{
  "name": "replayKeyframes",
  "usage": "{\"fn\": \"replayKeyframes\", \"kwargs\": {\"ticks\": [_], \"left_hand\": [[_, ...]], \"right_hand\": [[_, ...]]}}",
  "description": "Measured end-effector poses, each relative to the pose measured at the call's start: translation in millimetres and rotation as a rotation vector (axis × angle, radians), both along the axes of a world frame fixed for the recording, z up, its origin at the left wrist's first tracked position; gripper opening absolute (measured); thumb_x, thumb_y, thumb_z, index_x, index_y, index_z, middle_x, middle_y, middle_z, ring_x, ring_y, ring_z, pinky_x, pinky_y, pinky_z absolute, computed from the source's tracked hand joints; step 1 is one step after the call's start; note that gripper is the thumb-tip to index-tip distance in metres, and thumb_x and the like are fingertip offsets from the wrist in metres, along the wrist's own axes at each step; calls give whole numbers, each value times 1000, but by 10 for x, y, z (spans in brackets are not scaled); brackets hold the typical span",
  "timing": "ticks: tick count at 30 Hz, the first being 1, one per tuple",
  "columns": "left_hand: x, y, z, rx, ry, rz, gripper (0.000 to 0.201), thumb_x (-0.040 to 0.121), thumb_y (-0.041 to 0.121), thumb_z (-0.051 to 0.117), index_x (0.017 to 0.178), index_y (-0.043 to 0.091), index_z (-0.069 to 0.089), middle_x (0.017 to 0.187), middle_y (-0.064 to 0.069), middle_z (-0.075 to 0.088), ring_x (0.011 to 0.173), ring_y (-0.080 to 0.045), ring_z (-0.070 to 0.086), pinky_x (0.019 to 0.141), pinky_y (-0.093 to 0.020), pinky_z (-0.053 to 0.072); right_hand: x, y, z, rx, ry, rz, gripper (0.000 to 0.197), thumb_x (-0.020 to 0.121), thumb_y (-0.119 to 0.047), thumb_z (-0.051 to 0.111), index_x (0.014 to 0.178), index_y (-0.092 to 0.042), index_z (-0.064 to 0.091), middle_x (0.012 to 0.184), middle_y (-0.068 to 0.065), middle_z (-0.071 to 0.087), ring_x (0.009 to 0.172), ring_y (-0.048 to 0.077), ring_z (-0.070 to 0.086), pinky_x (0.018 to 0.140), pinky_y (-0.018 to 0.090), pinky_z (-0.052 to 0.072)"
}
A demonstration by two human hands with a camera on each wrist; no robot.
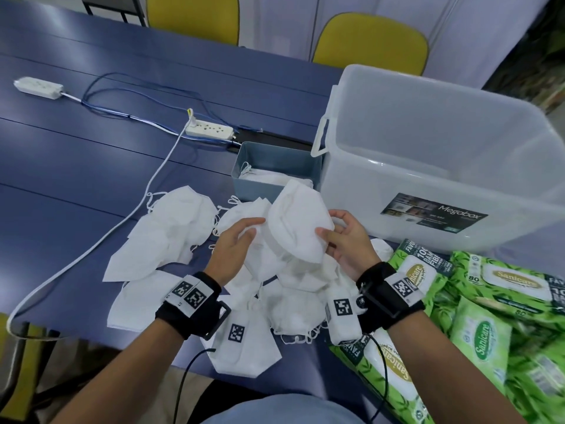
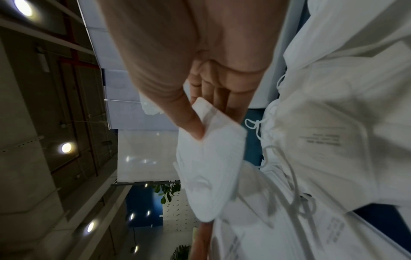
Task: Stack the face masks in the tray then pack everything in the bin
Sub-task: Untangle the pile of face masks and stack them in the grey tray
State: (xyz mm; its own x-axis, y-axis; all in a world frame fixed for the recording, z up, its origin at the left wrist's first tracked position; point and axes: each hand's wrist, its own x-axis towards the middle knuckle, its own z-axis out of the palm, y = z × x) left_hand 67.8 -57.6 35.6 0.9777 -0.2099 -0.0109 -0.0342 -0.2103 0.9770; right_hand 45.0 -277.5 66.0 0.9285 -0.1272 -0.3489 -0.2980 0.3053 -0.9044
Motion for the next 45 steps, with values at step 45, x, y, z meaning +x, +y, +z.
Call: {"fn": "replayKeyframes", "kwargs": {"ticks": [45], "left_hand": [[123, 410, 98, -136, 215, 47, 10, 91, 13, 60, 99, 9, 63, 92, -7, 65, 81, -17, 60, 72, -27, 51]], "right_hand": [[-362, 1243, -174, -616, -393, 69, 19, 81, -1, 54, 84, -11, 71, 83, -4, 70, 80, 10, 66, 75, 25, 54]]}}
